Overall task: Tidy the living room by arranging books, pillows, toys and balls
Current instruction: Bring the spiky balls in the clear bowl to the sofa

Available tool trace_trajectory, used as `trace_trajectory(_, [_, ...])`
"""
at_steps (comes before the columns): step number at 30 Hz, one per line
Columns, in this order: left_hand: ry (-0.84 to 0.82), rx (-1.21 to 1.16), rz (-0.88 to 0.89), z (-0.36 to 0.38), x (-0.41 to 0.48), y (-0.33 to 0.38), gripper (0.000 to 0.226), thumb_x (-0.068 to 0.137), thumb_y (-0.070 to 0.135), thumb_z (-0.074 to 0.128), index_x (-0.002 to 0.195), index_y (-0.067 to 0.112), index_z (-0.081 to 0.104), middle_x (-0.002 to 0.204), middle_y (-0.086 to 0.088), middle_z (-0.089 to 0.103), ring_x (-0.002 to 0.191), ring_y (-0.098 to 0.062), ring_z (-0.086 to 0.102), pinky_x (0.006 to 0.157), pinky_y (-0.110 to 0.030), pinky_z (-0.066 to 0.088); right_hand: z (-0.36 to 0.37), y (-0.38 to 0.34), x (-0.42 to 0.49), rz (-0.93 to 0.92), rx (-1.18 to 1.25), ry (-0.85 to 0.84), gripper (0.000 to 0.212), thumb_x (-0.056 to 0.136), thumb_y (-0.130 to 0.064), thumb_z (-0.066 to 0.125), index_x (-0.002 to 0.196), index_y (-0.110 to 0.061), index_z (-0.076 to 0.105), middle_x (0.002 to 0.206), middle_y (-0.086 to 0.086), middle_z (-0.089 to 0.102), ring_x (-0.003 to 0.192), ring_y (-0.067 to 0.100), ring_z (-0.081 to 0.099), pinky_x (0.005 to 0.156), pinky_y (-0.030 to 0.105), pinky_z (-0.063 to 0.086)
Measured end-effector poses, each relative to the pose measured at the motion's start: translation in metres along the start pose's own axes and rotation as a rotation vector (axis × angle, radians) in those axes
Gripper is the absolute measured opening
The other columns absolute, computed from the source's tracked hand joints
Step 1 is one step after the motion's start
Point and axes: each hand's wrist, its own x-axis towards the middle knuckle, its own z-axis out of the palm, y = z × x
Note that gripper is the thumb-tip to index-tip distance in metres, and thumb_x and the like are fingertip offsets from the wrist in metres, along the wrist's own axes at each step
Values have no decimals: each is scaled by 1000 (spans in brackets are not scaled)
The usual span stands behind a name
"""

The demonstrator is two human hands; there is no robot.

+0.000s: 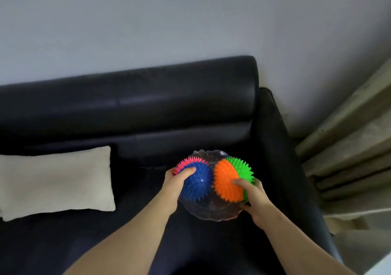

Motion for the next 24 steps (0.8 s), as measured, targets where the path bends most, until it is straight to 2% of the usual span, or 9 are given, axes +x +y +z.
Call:
trace_trajectory(2, [11,17,-57,6,15,-5,67,79,29,71,134,16,36,121,-8,54,108,-26,55,94,-40,47,-3,0,15,35,-16,3,59,83,-11,66,134,-16,37,89,-2,52,75,13,51,56,29,38])
trace_trajectory(6, [40,33,-161,25,62,-20,68,81,26,70,136,16,31,111,-3,50,88,-16,54,73,-30,44,-16,15,64,131,-47,28,57,82,-9,66,132,-18,40,93,0,55,78,15,54,60,30,41])
trace_trajectory(8, [55,43,-223,32,79,-30,72,81,30,70,138,22,27,114,0,44,94,-17,49,79,-34,42,-20,24,84,185,-47,56,54,81,-9,66,128,-23,43,95,-2,57,81,15,55,67,32,43])
trace_trajectory(11, [35,30,-334,39,111,-50,80,77,35,72,139,29,22,129,-1,39,115,-24,44,94,-50,42,-26,38,118,259,-45,70,52,80,-11,66,122,-32,43,101,-2,57,91,21,55,75,41,45])
trace_trajectory(13, [4,26,-371,42,128,-58,77,78,31,72,139,27,25,129,-1,41,114,-25,46,96,-54,43,-30,44,134,302,-38,82,51,80,-10,65,119,-36,43,107,0,55,102,26,52,81,47,46])
trace_trajectory(15, [-43,39,-384,45,142,-64,74,75,28,74,136,23,32,121,2,46,110,-23,49,99,-55,41,-34,48,150,328,-8,103,50,81,-6,63,115,-38,43,109,2,54,104,28,52,84,48,44])
trace_trajectory(18, [-101,88,-442,57,164,-67,84,62,35,80,133,24,37,126,1,48,119,-27,48,102,-57,38,-41,57,174,353,121,157,48,81,-3,59,116,-32,46,98,1,58,89,22,55,79,41,43])
trace_trajectory(23, [-58,82,-549,70,182,-76,59,77,28,73,126,26,39,108,1,51,109,-30,48,100,-58,39,-43,66,195,352,132,222,46,80,-9,61,125,-17,53,97,3,64,80,15,57,62,30,36])
trace_trajectory(24, [-48,90,-545,75,183,-79,57,78,29,73,123,27,39,111,1,52,111,-31,48,101,-57,39,-44,66,198,342,125,229,44,81,-9,61,124,-16,54,97,4,65,78,15,58,60,29,36])
